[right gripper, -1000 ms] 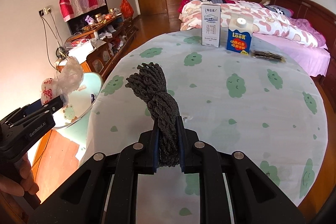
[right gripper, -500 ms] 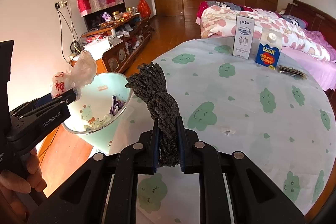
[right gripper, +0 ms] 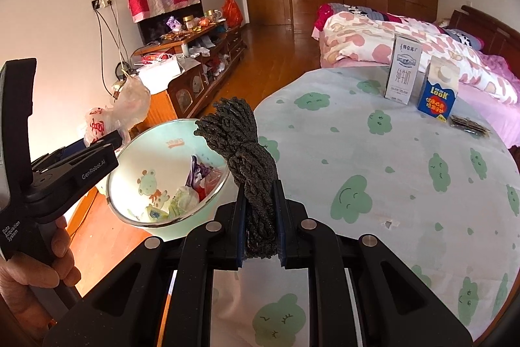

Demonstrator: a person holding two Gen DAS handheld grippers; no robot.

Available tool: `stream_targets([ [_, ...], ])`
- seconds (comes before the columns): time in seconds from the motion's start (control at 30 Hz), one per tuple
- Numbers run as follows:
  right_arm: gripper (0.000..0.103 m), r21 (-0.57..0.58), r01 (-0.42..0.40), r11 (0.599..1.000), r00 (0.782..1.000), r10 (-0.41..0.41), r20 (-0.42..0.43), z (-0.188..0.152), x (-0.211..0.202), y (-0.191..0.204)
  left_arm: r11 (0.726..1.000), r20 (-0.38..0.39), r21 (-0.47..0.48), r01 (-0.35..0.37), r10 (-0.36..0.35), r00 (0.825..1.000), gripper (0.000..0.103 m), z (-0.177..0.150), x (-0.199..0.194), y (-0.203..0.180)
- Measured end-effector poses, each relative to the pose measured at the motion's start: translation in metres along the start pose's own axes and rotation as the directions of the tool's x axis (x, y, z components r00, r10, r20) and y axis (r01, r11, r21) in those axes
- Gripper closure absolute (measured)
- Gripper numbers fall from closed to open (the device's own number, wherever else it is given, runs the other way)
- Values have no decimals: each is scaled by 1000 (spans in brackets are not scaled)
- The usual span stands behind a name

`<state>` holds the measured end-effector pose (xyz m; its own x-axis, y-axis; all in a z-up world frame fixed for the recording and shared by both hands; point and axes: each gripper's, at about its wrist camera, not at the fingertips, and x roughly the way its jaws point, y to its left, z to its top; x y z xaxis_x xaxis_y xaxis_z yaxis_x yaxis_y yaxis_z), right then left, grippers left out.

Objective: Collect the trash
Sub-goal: 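Carry the clear bag and black scrubber over the bin with both grippers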

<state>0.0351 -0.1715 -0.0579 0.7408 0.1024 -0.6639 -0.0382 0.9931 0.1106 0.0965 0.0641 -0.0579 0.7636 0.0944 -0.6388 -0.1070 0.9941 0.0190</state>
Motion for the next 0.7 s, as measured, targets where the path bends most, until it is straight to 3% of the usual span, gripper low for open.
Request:
stream_targets([
  [0.7,87,3,-59,998,997,60,-51,9,37,36,999,-95,-43,-26,22,995,55,-10,33,13],
])
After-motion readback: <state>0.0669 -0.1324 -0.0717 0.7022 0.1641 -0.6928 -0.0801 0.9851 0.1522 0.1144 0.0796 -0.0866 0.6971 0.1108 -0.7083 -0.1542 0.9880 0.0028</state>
